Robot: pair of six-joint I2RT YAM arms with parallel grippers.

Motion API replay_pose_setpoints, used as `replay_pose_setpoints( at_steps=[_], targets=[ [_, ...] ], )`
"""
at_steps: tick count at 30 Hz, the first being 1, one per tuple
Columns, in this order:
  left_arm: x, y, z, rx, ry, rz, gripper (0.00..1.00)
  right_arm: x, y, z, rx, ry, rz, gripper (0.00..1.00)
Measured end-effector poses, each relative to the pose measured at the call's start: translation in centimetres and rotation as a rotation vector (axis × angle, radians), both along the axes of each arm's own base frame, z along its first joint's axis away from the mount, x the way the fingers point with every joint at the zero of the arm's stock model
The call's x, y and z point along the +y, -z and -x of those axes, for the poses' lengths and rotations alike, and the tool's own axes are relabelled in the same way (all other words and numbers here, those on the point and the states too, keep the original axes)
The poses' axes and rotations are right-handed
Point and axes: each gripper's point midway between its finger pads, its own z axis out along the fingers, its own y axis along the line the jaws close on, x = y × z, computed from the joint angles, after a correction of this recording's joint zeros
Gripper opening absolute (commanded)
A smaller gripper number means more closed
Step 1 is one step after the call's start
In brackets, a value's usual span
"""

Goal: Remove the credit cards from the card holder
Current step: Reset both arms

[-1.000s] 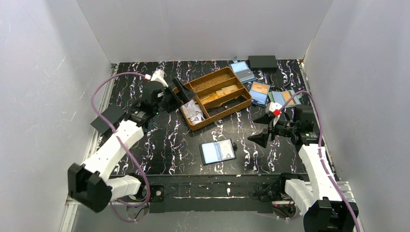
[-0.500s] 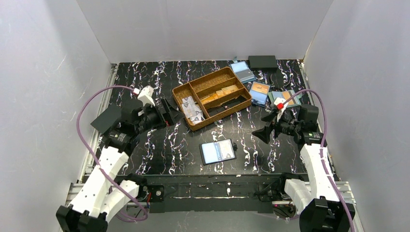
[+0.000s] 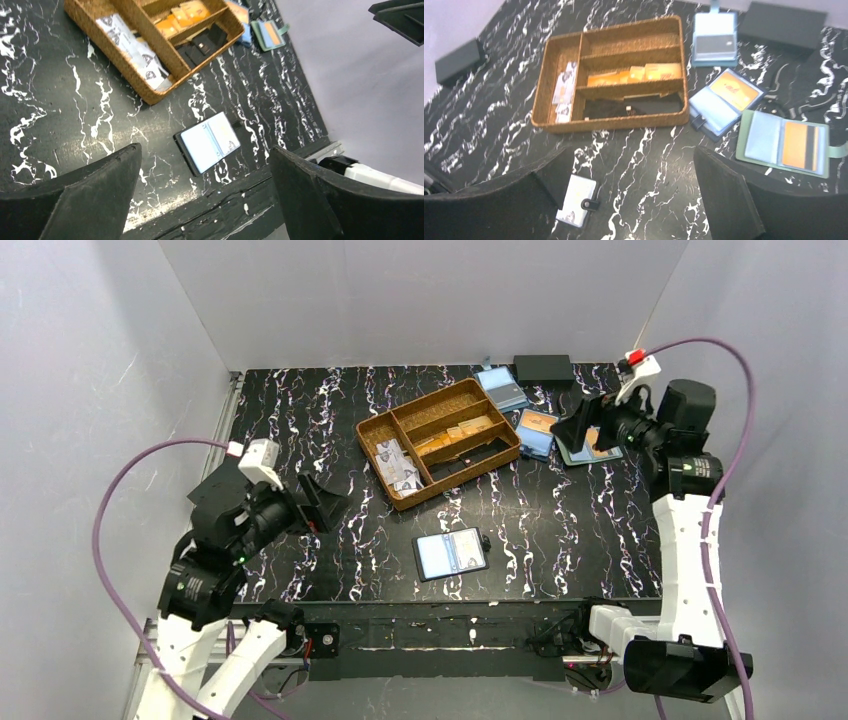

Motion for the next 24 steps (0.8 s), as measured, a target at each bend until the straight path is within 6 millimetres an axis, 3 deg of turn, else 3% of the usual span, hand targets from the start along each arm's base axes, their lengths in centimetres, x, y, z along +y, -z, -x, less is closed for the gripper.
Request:
replay_pose_setpoints(
  at_steps=[3,9,13,20,24],
  targets=[
    [0.5,-2.5,1.1,-0.049,-0.008,0.020,0.98,-0.6,-3.2,0.1,-0.023,0.077,-0.031,0.98],
    [2.0,-6.5,2.9,-0.126,-0.064,0.036,0.98,-1.3,-5.0,0.8,-0.006,0.175,-0.076,0.98],
    [2.7,-6.7,3.6,-0.132,-0.096,0.041,0.98,-1.9,-5.4,1.3,0.005,0.211,-0.090,0.98],
    [3.1,-5.5,4.2,-0.062,-0.120,0.038,0.98,-2.3,-7.9,2.0,-0.046,0.224,-0.093,0.98],
    [3.4,-6.2,4.7,-0.060,-0.131,0.044,0.98,-2.5,-8.0,2.4,-0.052,0.229,-0.091,0.98]
  ],
)
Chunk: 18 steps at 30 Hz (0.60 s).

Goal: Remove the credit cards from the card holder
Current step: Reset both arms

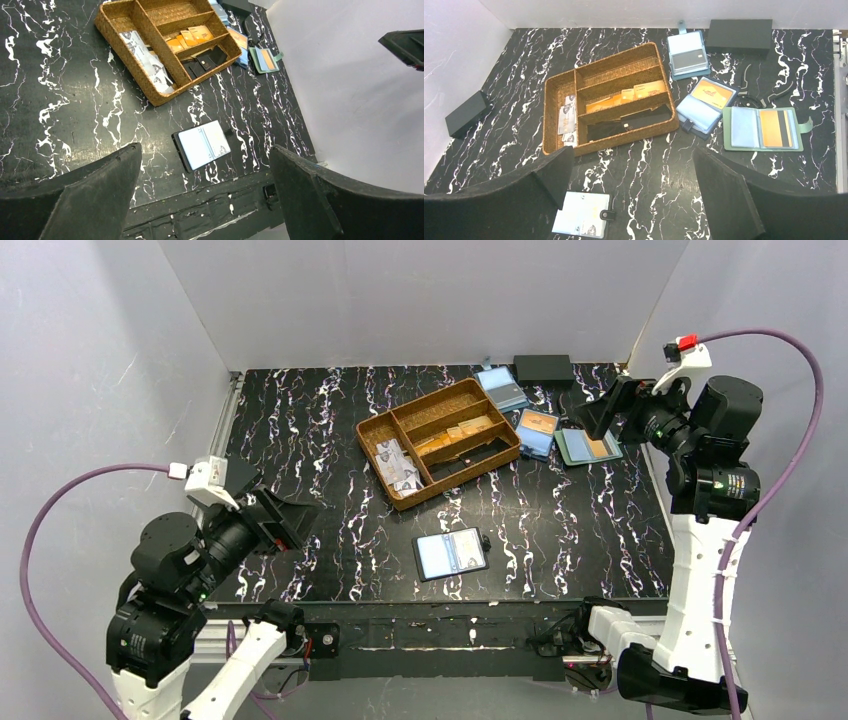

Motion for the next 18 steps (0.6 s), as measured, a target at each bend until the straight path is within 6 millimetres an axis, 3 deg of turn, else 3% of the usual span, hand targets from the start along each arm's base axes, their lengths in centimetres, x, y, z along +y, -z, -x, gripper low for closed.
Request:
replay_pose_setpoints(
  at_steps=[6,18],
  targets=[
    [0.36,-1.12,0.53,-0.021,-0.013,0.010,0.98,-0.32,0.17,0.06,0.005,0.009,0.007,0.98],
    [0.28,-0.14,0.00,0.031,-0.019,-0.007,0.98,-0.91,0.57,0.16,0.014,0.014,0.023,0.98]
  ],
)
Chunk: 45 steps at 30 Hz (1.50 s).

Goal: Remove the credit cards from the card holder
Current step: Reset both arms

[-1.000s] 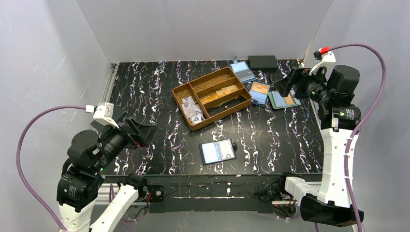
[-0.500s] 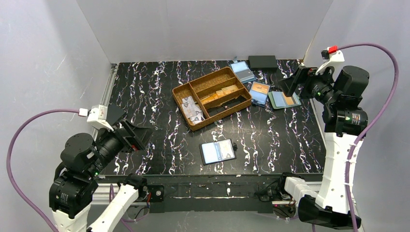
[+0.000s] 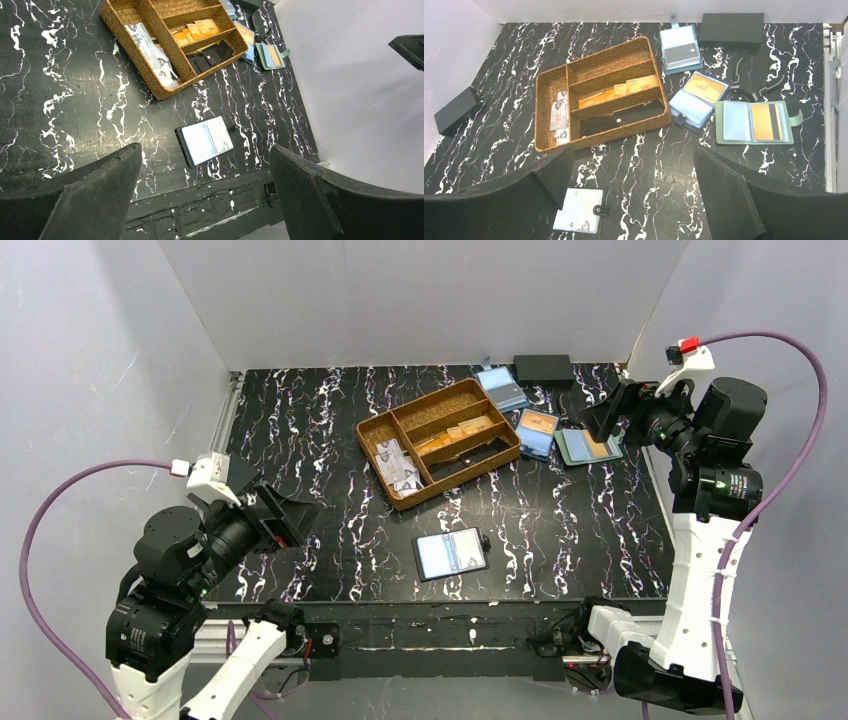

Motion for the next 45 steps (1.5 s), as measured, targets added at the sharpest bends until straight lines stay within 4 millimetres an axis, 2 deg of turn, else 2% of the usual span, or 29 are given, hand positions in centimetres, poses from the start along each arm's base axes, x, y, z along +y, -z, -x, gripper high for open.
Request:
replay_pose_setpoints(
  at_steps=[6,15,24,34,38,45],
  targets=[
    [0.0,0.5,-0.1,0.014,-0.001,-0.001,0.98,-0.2,0.2,0.1,0.004,-0.003,0.014,0.98],
    [-0.2,2.6,0.1,0.062,-0.011,0.027,0.98,-0.2,0.3,0.3,-0.011,-0.008,0.038,0.98],
    [-0.8,2.3,0.0,0.062,0.006,0.055,0.98,-0.7,-0.6,1.6,-0.058,0.025,0.082,0.98],
    [-1.9,2.9,-1.2,0.096,0.048,0.047,0.98,-2.0,0.8,1.0,-0.023,0.076,0.062,0.98],
    [-2.3,3.8,-1.9,0.111,0.056,0.046,0.98,-1.9,1.2,1.0,-0.014,0.065,0.050,0.98],
    [-2.5,3.6,-2.1,0.099,0.063,0.052,0.98,-2.0,1.3,1.0,-0.010,0.063,0.035,0.98]
  ],
)
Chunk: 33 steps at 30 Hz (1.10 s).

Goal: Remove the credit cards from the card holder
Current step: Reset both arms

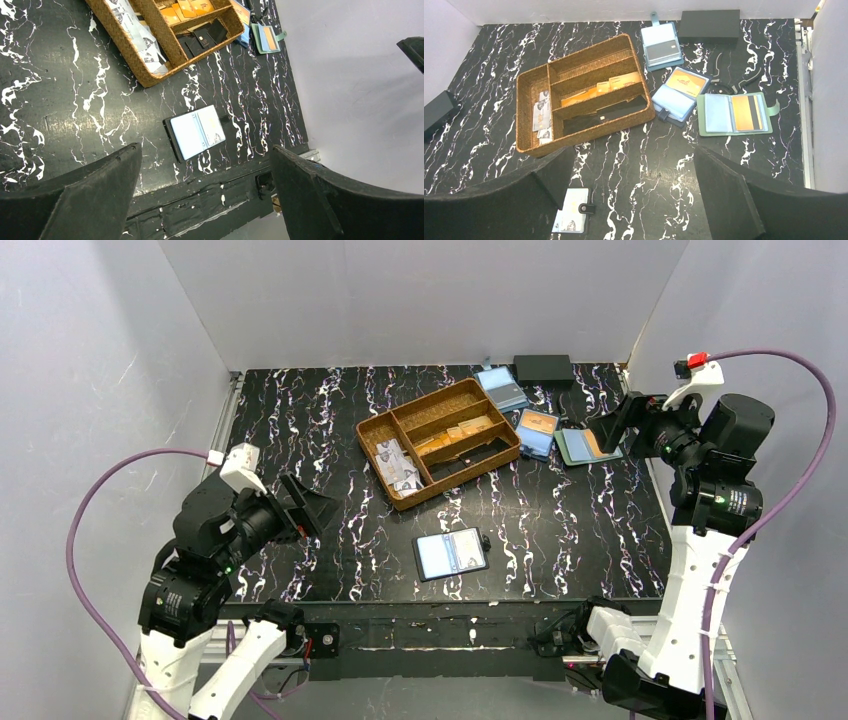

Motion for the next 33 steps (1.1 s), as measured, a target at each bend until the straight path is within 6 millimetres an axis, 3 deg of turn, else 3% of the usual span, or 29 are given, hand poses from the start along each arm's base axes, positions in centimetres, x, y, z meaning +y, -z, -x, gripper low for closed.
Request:
replay_pose_setpoints(
  at_steps=[9,33],
  targets=[
    [-0.1,1.3,-0.1,0.009,0.004,0.000,0.98,0.1,0.1,0.1,0.004,-0.006,-0.003,0.98],
    [-0.5,1.4,-0.7,0.015,0.015,0.000,0.98,0.1,0.0,0.8,-0.010,0.005,-0.005,0.98]
  ],
)
